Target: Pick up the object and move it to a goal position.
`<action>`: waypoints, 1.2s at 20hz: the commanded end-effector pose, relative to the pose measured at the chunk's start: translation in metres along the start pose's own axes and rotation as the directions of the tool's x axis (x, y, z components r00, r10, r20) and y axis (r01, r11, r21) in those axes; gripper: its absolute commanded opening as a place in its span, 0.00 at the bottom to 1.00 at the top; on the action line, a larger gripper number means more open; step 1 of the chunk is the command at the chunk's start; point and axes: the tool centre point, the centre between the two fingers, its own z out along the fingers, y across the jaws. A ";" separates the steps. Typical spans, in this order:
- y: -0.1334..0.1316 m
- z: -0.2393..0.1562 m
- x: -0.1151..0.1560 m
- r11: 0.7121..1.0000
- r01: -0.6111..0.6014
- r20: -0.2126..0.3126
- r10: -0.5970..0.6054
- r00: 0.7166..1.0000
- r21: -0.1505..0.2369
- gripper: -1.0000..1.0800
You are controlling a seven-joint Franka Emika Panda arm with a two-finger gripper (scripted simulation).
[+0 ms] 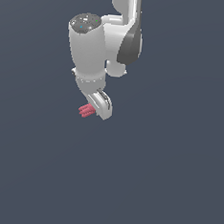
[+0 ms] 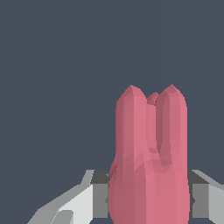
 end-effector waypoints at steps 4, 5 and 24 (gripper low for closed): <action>0.031 -0.060 0.000 1.000 -0.001 -0.001 0.001 1.000 -0.001 0.00; 0.036 -0.071 0.000 1.000 -0.001 -0.001 0.001 1.000 -0.001 0.00; 0.095 -0.199 0.003 1.000 0.000 -0.004 0.000 1.000 -0.002 0.00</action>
